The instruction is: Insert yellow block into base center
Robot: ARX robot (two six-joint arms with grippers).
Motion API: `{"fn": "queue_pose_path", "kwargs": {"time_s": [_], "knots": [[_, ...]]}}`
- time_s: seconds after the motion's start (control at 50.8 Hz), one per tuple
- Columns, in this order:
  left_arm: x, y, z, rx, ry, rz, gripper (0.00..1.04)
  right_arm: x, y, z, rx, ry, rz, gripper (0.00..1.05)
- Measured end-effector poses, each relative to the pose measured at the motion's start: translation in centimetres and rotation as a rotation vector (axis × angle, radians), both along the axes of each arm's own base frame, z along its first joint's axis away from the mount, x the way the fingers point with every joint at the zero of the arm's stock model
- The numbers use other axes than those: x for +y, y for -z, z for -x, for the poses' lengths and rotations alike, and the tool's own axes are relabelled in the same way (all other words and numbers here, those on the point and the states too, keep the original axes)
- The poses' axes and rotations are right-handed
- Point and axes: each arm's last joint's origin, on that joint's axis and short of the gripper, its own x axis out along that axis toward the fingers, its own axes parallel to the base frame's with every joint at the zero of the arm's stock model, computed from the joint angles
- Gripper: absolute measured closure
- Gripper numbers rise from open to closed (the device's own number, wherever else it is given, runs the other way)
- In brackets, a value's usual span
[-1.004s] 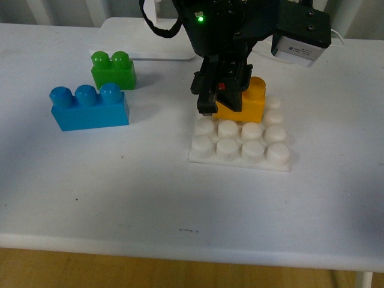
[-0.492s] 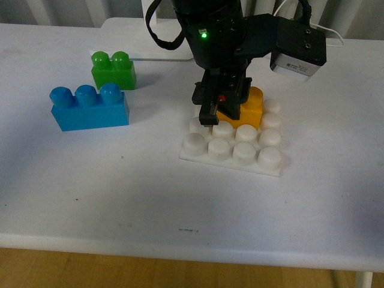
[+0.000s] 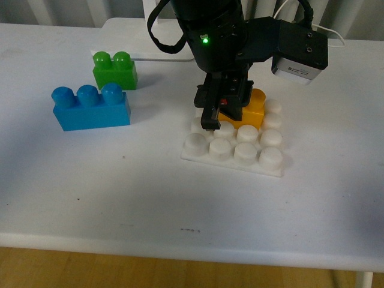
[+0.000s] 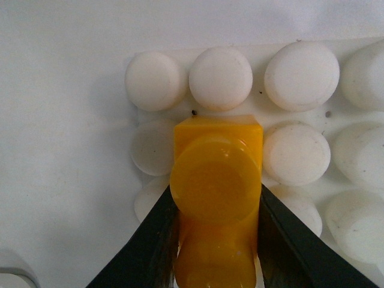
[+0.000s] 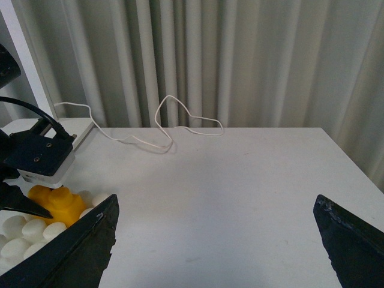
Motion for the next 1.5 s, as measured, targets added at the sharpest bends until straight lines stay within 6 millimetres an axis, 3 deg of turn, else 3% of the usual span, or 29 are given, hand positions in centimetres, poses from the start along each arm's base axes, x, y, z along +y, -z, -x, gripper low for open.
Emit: {"fn": "queue_pose_path", "kwargs": {"time_s": [0.374,0.551,0.748,0.807,0.945,1.044,1.26,1.497], "knots": [[0.0,-0.2,0.1,0.008,-0.005,0.003,0.72,0.0,0.0,0.0,0.0,0.0,0.0,0.09],[0.1,-0.1,0.0,0.004,-0.017,-0.008,0.42,0.0,0.0,0.0,0.0,0.0,0.0,0.09],[0.4,-1.9,0.2,-0.024,-0.023,0.001,0.04,0.0,0.0,0.0,0.0,0.0,0.0,0.09],[0.8,-3.1,0.4,-0.056,-0.031,0.016,0.07,0.0,0.0,0.0,0.0,0.0,0.0,0.09],[2.7,-8.2,1.2,-0.215,-0.07,0.078,0.06,0.0,0.0,0.0,0.0,0.0,0.0,0.09],[4.5,-10.3,2.3,-0.32,-0.098,0.108,0.06,0.0,0.0,0.0,0.0,0.0,0.0,0.09],[8.2,-12.1,5.5,-0.482,-0.158,0.17,0.06,0.0,0.0,0.0,0.0,0.0,0.0,0.09],[12.1,-13.5,11.4,-0.654,-0.293,0.337,0.06,0.0,0.0,0.0,0.0,0.0,0.0,0.09]]}}
